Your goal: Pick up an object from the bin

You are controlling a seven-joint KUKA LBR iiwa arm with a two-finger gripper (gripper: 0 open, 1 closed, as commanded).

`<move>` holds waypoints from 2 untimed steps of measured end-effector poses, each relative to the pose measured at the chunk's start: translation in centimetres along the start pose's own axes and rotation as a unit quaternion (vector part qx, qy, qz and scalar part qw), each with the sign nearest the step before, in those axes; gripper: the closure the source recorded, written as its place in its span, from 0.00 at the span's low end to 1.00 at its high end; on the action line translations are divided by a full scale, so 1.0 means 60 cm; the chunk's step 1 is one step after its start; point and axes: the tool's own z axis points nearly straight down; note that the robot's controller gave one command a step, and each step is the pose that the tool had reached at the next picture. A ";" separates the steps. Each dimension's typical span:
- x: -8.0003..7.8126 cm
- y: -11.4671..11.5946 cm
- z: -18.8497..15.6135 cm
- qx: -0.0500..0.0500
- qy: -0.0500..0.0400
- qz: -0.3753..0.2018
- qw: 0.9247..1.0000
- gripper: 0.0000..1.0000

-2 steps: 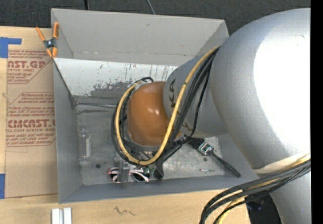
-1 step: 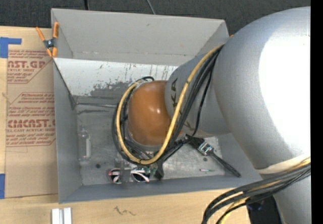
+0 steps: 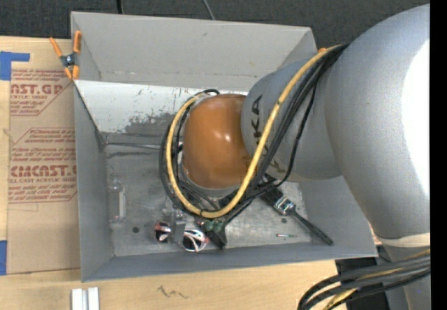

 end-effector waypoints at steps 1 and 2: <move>0.003 -0.001 -0.009 0.001 0.003 0.000 1.000 1.00; -0.001 0.001 -0.092 0.000 0.000 0.000 1.000 1.00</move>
Offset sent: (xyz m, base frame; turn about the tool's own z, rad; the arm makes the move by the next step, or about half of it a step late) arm 0.0002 0.0000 0.0557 0.0000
